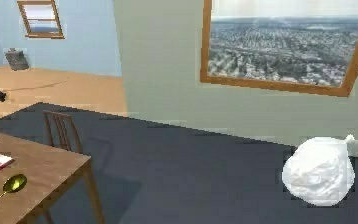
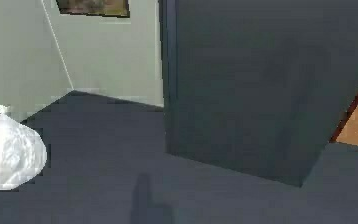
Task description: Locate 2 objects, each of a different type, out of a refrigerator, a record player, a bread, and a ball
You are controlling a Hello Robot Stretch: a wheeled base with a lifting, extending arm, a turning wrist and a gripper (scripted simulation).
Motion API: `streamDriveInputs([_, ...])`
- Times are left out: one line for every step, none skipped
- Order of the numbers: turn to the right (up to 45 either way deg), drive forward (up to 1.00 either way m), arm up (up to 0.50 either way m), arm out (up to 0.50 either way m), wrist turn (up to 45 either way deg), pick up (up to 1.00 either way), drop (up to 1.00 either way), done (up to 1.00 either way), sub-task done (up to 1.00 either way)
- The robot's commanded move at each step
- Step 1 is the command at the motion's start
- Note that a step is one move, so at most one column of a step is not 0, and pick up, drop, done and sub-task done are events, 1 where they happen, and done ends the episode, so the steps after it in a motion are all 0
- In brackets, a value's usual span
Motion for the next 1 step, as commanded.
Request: streamDriveInputs([0.0, 0.85, 0.0, 0.0, 0.0, 0.0, 0.0, 0.0, 0.0])
